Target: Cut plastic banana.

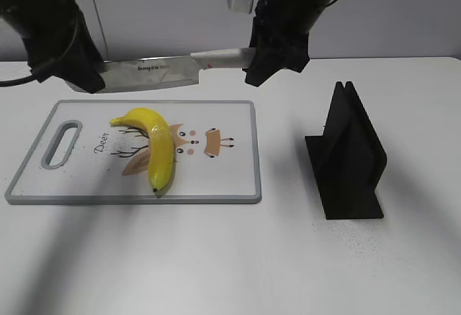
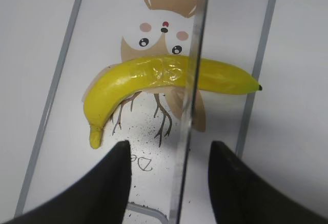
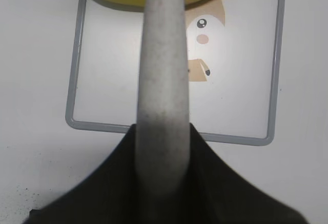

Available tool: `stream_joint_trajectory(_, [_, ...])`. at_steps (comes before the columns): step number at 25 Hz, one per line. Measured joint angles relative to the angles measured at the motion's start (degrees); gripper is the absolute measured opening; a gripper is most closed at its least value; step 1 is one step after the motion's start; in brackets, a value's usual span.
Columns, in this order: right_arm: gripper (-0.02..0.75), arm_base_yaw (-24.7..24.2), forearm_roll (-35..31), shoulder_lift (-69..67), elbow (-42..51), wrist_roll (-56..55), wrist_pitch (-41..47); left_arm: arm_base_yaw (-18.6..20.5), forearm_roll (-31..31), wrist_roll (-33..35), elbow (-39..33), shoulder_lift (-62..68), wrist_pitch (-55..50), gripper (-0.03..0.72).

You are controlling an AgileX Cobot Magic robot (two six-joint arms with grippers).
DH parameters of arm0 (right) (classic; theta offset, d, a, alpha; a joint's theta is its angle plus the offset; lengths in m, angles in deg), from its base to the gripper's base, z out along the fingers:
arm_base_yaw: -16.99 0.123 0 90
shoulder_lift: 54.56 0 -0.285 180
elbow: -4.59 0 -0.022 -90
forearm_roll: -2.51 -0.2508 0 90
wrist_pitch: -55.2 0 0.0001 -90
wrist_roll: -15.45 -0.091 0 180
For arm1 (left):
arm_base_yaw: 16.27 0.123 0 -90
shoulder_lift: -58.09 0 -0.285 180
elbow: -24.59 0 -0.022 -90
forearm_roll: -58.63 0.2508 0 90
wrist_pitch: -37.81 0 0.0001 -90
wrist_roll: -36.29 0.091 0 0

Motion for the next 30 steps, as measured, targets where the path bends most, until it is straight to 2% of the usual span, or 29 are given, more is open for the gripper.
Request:
stream_joint_trajectory(4, [0.162,0.0,-0.2,-0.4,0.0,0.1,0.0,0.0,0.0,0.0,0.0,0.9,1.1,0.307])
stream_joint_trajectory(9, [0.162,0.0,-0.2,-0.4,-0.1,-0.1,-0.8,0.0,0.0,0.1,0.0,1.1,1.7,0.054])
stream_joint_trajectory(10, [0.162,0.0,-0.2,-0.4,-0.1,-0.1,-0.9,0.0,0.0,0.1,0.0,1.2,1.7,0.026])
stream_joint_trajectory(13, [0.162,0.0,-0.1,-0.4,-0.1,-0.1,-1.0,0.0,0.0,0.5,0.0,1.5,1.9,0.005])
stream_joint_trajectory(22, [0.161,0.0,-0.1,-6.1,-0.5,-0.2,-2.3,-0.1,0.8,0.8,0.0,6.2,4.0,0.004])
stream_joint_trajectory(30, [0.161,0.0,3.2,-13.0,-0.6,-2.2,-5.5,-1.2,0.2,1.3,-2.8,13.9,11.7,0.004])
